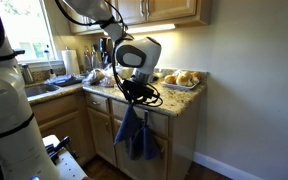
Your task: Remove the blue cloth from the countertop and hang it on the drawer
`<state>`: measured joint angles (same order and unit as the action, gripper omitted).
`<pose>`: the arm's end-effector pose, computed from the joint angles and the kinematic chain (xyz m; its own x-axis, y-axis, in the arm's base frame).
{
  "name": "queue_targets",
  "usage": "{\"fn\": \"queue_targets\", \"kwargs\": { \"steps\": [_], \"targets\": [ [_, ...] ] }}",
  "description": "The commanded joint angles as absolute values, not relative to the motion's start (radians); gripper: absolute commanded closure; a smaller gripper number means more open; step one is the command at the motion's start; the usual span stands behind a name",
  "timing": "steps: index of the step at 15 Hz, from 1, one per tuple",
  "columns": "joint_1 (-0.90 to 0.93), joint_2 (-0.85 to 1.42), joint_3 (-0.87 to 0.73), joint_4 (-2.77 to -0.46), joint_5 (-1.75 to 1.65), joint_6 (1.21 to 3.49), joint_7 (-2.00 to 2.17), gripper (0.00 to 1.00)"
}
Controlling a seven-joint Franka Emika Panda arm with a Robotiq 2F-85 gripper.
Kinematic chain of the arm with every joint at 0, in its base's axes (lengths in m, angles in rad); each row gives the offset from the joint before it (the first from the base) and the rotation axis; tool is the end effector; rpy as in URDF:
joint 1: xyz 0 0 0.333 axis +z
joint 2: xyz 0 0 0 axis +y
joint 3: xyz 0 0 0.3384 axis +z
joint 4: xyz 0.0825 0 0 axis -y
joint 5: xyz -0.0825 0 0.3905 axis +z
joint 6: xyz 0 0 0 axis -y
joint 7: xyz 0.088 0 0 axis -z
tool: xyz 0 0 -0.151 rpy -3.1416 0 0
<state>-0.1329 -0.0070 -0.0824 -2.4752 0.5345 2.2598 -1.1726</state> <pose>0.4458 -0.0659 0.2575 0.8455 0.4984 0.1915 0.5327 -0.7634 -0.3652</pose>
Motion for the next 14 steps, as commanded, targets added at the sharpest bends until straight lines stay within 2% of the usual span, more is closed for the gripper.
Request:
{"fn": "queue_targets", "kwargs": {
  "steps": [1, 14],
  "targets": [
    [-0.138, 0.018, -0.113, -2.507, 0.564, 2.255, -1.195, 0.94],
    [-0.169, 0.19, -0.053, -2.485, 0.657, 2.468, -1.353, 0.95]
  ]
}}
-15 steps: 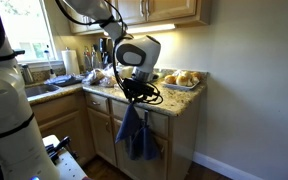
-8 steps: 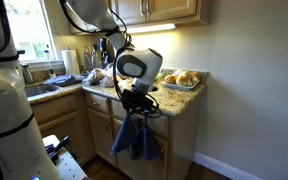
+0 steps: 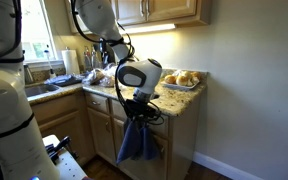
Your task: Remove the blue cloth from the countertop and hang it on the drawer
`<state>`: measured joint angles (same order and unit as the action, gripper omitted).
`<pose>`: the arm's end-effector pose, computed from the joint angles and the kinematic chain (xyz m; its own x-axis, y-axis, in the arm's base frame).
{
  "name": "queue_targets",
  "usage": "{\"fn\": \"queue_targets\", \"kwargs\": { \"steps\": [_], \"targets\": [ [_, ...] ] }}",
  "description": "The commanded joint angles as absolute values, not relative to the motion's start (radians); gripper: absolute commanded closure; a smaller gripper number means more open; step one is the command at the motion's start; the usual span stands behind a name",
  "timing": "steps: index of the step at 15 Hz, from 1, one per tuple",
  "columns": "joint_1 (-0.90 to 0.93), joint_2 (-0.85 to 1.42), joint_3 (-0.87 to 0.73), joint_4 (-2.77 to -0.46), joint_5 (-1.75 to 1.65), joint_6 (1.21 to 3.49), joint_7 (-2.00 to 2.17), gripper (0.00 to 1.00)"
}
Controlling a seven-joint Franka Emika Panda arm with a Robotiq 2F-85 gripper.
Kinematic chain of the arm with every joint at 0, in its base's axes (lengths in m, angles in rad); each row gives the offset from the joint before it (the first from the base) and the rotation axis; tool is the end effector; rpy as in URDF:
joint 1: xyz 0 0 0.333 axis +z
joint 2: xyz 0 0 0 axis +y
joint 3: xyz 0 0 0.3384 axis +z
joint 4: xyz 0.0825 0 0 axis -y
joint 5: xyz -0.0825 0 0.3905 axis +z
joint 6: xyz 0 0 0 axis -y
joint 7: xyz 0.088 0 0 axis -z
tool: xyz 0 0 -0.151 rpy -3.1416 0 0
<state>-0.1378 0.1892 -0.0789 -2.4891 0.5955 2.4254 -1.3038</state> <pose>0.4387 -0.0796 0.1717 0.8396 0.5219 0.1507 0.5388 -0.7646 -0.3537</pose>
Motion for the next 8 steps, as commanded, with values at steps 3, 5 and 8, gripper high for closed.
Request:
{"fn": "queue_targets", "kwargs": {
  "steps": [3, 5, 8],
  "targets": [
    [-0.176, 0.198, -0.04, -2.472, 0.721, 2.493, -1.391, 0.95],
    [-0.172, 0.207, -0.036, -2.467, 0.745, 2.523, -1.41, 0.95],
    [-0.169, 0.231, -0.027, -2.457, 0.765, 2.568, -1.43, 0.94]
  ]
}}
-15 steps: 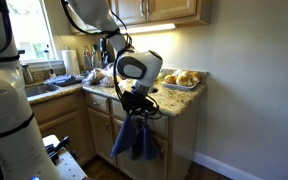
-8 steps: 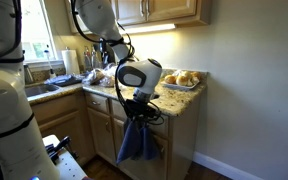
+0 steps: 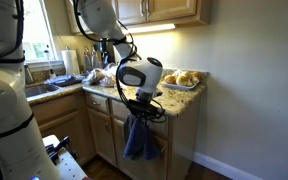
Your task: Remove the blue cloth from the countertop and hang it on the drawer
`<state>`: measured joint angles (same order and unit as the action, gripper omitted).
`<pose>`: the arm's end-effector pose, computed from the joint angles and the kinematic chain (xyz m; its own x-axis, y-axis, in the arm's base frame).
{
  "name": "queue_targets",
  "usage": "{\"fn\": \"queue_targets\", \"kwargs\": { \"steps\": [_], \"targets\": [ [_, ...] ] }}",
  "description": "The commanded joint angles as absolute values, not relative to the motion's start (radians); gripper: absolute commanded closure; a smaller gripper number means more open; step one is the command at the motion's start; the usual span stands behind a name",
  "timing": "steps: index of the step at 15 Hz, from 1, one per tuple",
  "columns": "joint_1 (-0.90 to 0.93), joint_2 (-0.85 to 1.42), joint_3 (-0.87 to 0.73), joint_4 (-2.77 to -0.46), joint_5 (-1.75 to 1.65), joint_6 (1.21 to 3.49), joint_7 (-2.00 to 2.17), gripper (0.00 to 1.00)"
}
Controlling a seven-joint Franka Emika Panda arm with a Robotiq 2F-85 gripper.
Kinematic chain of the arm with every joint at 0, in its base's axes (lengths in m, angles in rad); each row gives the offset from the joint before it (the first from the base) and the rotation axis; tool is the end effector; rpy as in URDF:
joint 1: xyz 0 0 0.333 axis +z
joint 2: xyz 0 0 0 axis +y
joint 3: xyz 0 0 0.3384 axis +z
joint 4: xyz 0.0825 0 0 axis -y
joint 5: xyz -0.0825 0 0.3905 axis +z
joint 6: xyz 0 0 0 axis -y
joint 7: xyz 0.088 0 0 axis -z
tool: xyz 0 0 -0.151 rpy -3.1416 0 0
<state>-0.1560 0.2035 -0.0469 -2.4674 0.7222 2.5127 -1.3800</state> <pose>0.4594 -0.0837 0.1761 0.8446 0.4780 0.2412 0.5330 -0.7930 -0.2949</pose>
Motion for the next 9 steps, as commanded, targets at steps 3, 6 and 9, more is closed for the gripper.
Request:
{"fn": "queue_targets", "kwargs": {
  "steps": [3, 6, 9],
  "targets": [
    [-0.167, 0.226, -0.028, -2.458, 0.728, 2.541, -1.387, 0.9],
    [-0.168, 0.242, -0.027, -2.451, 0.735, 2.56, -1.381, 0.95],
    [-0.183, 0.269, -0.016, -2.429, 0.769, 2.558, -1.42, 0.95]
  ]
}}
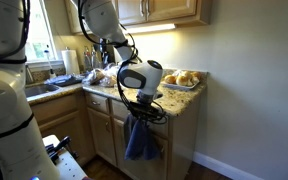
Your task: Remove the blue cloth from the countertop and hang it on the drawer
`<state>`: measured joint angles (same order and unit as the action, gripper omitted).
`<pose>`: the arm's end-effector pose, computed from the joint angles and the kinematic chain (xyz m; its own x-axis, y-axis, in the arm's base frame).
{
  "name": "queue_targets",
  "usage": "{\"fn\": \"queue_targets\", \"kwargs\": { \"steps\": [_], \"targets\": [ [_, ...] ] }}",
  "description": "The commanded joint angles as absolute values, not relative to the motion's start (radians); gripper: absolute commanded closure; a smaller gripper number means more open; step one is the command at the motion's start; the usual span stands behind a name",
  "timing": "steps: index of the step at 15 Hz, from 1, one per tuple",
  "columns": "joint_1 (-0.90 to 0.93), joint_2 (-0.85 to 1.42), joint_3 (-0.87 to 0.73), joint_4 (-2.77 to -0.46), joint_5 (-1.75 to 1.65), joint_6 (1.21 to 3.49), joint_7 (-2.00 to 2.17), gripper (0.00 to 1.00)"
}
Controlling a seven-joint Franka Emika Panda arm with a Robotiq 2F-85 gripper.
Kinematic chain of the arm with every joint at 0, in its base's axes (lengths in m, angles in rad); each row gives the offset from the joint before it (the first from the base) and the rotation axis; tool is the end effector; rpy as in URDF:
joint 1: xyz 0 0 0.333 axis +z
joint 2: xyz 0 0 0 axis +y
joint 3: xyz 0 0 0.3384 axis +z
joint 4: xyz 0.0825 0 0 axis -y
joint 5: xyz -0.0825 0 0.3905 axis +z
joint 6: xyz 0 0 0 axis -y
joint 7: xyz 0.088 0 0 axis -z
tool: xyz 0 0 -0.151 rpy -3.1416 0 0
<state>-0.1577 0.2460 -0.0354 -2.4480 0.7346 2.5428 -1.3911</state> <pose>0.4656 -0.0835 0.1637 0.8442 0.4810 0.2367 0.5336 -0.7964 -0.2848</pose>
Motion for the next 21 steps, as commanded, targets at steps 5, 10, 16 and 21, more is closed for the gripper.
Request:
{"fn": "queue_targets", "kwargs": {
  "steps": [5, 10, 16, 21],
  "targets": [
    [-0.197, 0.354, 0.0, -2.362, 0.786, 2.587, -1.437, 0.95],
    [-0.222, 0.425, 0.027, -2.316, 0.775, 2.631, -1.432, 0.95],
    [-0.228, 0.482, 0.054, -2.29, 0.748, 2.64, -1.414, 0.95],
    [-0.214, 0.511, 0.064, -2.289, 0.722, 2.652, -1.391, 0.95]
  ]
}}
